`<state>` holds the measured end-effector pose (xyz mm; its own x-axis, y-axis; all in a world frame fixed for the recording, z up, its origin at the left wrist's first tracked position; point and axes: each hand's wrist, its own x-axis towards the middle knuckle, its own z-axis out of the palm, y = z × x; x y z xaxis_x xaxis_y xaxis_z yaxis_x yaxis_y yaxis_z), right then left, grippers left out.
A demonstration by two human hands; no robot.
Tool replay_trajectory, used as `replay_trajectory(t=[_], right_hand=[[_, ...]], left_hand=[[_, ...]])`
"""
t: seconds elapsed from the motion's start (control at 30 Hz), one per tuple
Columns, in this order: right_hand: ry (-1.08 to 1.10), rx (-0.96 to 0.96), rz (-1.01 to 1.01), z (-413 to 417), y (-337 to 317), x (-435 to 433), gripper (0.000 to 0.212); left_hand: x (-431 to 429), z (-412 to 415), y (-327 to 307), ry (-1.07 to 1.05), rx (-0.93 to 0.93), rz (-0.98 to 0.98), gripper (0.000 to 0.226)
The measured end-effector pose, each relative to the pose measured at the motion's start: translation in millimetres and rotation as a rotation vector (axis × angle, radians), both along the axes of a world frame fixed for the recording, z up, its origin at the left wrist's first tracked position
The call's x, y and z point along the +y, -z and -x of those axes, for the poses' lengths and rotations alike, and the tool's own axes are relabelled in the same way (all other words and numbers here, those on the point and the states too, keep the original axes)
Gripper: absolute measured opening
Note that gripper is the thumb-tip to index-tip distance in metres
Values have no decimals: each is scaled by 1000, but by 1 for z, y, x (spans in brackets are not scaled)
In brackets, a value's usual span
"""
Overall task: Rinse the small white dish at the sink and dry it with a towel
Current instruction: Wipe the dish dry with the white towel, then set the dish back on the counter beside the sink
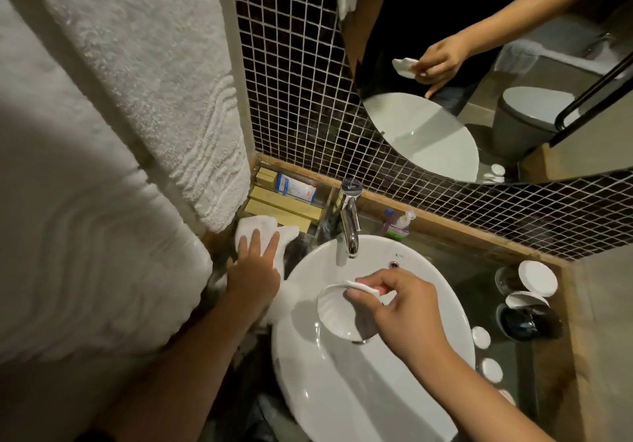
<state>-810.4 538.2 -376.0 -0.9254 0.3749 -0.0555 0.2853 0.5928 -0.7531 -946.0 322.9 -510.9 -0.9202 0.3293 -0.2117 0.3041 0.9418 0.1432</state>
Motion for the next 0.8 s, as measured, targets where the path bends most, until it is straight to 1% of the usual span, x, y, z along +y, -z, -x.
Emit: replay_trajectory(t=[0.07,0.13,0.27,0.43,0.5,0.57,0.63,0.67,0.7,0.73,0.77,0.8], right_hand=[[11,-7,9,-4,8,4,12],[25,-18,15,-9,17,10,14],[62,-57,33,-19,37,20,15],[76,-84,46,-24,53,27,13],[102,-93,56,-24,57,29,13],[132,-92,75,-22,58,30,13],[151,-99,94,-19,56,32,13],[158,-108,97,-18,53,33,13],[170,-114,105,-17,49,35,13],[182,-111,119,-17,43,38,13],[192,-100,132,-17,37,42,13],[201,-83,136,-17,29,46,13]], left_hand=[[-7,-4,33,51,-103,43,69],[-14,-8,56,54,-163,81,66],[-20,-8,76,66,-143,160,70],[-46,-10,81,115,-148,199,73],[-59,-20,78,101,-142,198,71],[-64,-29,69,57,-217,179,69],[-53,-30,46,-3,-310,190,63],[-41,-30,27,-51,-308,165,61],[-25,-31,5,-105,-274,89,60],[-8,-35,-16,-151,-239,-66,61],[11,-39,-39,-181,-253,-292,63],[31,-43,-62,-191,-335,-504,64]])
